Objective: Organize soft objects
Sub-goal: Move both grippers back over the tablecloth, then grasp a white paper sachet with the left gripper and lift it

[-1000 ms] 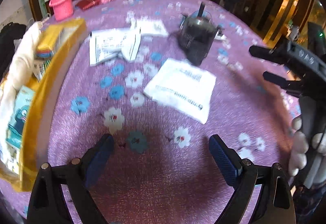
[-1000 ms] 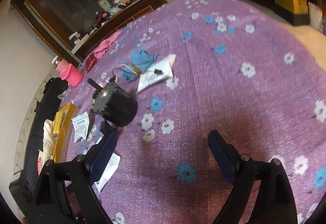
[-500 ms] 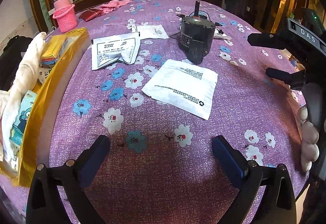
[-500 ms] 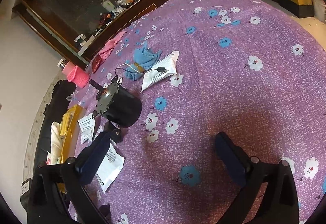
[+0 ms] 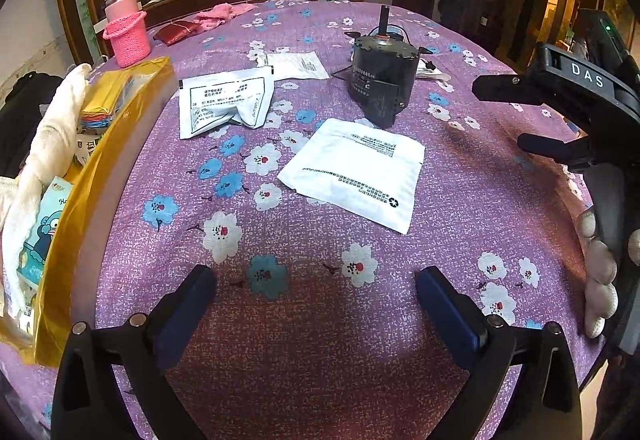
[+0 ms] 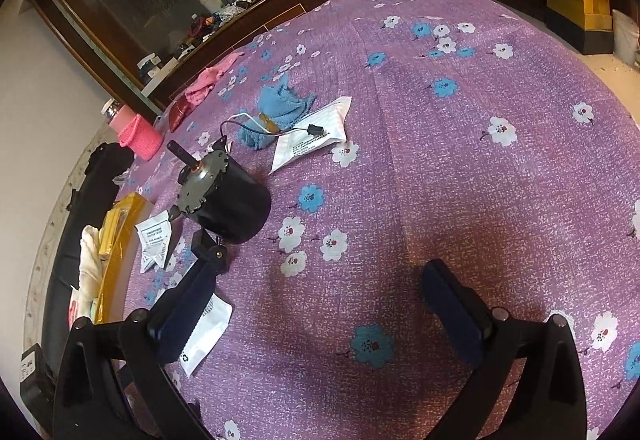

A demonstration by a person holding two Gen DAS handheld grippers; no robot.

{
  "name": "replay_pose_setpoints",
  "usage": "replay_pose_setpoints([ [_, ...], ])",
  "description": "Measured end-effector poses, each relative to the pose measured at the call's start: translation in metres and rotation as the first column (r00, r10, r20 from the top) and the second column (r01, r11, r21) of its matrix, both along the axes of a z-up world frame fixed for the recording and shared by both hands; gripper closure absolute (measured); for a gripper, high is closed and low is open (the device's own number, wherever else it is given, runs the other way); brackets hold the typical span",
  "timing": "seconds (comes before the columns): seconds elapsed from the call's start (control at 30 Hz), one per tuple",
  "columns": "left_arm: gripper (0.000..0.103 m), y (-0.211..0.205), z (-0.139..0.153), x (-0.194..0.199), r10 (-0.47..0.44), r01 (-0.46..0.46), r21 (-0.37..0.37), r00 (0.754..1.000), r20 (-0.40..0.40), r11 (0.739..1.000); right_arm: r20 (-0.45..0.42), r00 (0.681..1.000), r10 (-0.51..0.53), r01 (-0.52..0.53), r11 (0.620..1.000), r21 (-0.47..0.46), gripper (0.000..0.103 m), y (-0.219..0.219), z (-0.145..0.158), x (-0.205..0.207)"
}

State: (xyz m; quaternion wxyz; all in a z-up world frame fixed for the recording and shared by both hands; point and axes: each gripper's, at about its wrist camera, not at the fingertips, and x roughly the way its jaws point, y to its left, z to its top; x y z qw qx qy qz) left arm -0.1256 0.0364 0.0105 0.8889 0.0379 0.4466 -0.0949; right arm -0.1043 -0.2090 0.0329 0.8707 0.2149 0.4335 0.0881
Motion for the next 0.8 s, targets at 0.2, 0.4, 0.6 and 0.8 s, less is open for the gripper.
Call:
replay_pose_setpoints([
  [0.2, 0.001, 0.0, 0.0, 0.0, -0.001, 0.001, -0.001, 1.0, 0.0, 1.0, -0.003, 1.0, 0.0, 0.0, 1.0, -0.022, 0.0, 0.002, 0.0, 0.001],
  [0.4, 0.001, 0.0, -0.001, 0.0, -0.011, 0.011, 0.0, 1.0, -0.003, 1.0, -0.003, 1.0, 0.0, 0.0, 1.0, -0.024, 0.0, 0.003, 0.0, 0.001],
  [0.6, 0.001, 0.0, 0.0, 0.0, -0.073, 0.073, 0.001, 0.997, -0.032, 0.997, -0.023, 1.0, 0.018, -0.019, 0.999, -0.042, 0.0, 0.006, 0.002, 0.002],
  [0.8, 0.001, 0.038, 0.038, 0.006, -0.098, 0.099, -0.132, 0.995, 0.011, 0.986, -0.041, 0.965, 0.258, -0.261, 0.955, -0.14, 0.0, 0.06, 0.013, 0.003],
])
